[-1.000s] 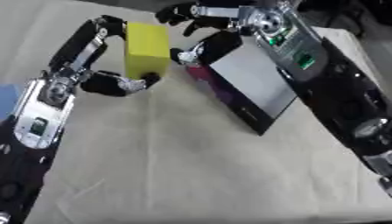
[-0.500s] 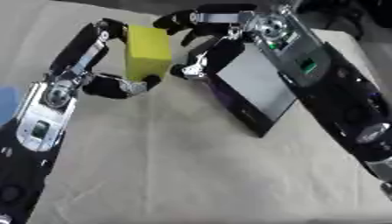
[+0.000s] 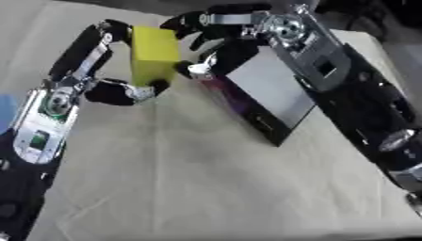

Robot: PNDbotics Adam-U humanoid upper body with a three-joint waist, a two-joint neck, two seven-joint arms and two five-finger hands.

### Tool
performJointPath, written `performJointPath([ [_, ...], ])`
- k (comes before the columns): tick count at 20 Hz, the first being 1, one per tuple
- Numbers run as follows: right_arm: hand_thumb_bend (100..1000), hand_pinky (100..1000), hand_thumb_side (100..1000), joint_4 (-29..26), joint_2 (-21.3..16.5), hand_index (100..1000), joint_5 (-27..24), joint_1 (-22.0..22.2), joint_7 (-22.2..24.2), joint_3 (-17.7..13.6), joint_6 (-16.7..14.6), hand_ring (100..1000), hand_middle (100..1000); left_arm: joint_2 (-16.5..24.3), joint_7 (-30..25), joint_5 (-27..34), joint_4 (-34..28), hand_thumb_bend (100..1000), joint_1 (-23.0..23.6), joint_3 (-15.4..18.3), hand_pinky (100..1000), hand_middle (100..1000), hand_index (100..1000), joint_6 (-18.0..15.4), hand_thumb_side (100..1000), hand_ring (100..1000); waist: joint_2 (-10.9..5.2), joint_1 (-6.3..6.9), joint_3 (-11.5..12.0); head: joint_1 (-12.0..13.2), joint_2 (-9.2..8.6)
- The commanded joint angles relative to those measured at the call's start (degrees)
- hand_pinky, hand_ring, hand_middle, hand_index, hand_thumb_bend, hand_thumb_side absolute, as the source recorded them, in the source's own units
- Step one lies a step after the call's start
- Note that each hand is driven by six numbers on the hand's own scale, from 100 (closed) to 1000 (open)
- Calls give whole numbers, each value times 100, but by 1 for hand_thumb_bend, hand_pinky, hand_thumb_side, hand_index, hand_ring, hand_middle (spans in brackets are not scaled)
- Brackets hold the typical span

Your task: Pick up the objects with one hand, pass them to the other hand, and then place them into the box on the other side of the table.

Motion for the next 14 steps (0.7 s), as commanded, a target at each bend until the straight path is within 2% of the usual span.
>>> performJointPath([
  [1, 153, 872, 402, 0, -113, 1000, 12, -74, -89, -70, 23, 1000, 962, -108, -46, 107, -115, 100, -90, -68, 697, 417, 491, -35, 441, 529, 13, -67, -22, -37, 15],
  [14, 130, 873, 433, 18, -94, 1000, -65, -105, -71, -29, 41, 1000, 964, -155, -117, 257, -136, 100, -106, -141, 698, 417, 491, -101, 466, 526, 41, -85, -11, -94, 34],
])
